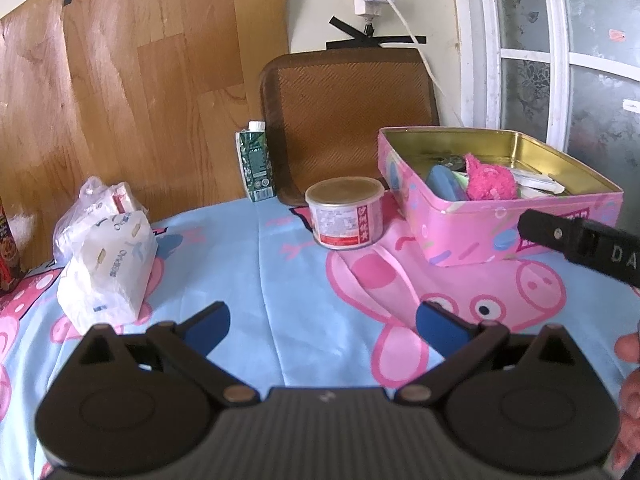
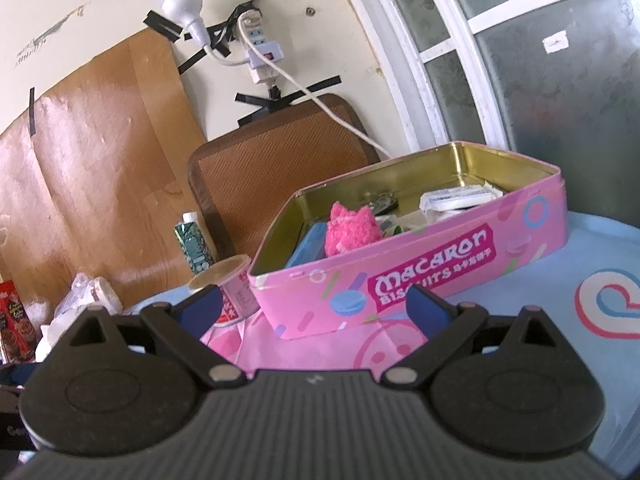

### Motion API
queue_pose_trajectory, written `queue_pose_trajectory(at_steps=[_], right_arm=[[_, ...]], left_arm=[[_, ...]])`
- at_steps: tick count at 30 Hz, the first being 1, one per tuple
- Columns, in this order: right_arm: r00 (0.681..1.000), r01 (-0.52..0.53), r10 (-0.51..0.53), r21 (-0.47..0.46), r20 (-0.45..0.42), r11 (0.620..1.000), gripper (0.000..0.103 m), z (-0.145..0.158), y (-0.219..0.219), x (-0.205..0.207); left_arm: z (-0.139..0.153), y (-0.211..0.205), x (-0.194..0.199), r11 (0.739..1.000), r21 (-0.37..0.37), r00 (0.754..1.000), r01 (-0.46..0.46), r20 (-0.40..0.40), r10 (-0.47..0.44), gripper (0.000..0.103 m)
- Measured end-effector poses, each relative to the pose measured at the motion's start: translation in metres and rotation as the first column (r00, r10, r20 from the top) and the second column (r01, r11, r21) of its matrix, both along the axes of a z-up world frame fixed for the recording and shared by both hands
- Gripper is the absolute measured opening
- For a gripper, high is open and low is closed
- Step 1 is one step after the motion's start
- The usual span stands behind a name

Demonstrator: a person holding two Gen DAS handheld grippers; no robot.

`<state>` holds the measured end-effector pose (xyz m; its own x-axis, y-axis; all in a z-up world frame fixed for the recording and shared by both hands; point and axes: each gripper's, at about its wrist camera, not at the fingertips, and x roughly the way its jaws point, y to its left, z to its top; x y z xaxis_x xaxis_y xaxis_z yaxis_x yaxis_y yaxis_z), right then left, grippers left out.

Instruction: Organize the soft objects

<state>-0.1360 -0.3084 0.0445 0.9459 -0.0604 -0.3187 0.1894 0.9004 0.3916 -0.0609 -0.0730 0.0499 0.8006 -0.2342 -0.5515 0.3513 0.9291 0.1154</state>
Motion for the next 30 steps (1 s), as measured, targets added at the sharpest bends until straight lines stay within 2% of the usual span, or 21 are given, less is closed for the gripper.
queue_pose_trajectory(at_steps=[13,30], right_arm=[[0.999,-0.037,0.036,-0.011,-0.021,0.999,0.1,-0.003,0.008,0.003],[0.99,-0.136,0.132,-0.074,-0.057,0.988,0.1,-0.001,0.029,0.007]], left_arm=[[-0.004,0.008,0.006,1.0,-0.016,1.0,-0.019,-0.018,0.019,0.103],[-0.013,0.027,0.016,0.993,-0.015,0.992,-0.121,-0.045,0.12,0.103]])
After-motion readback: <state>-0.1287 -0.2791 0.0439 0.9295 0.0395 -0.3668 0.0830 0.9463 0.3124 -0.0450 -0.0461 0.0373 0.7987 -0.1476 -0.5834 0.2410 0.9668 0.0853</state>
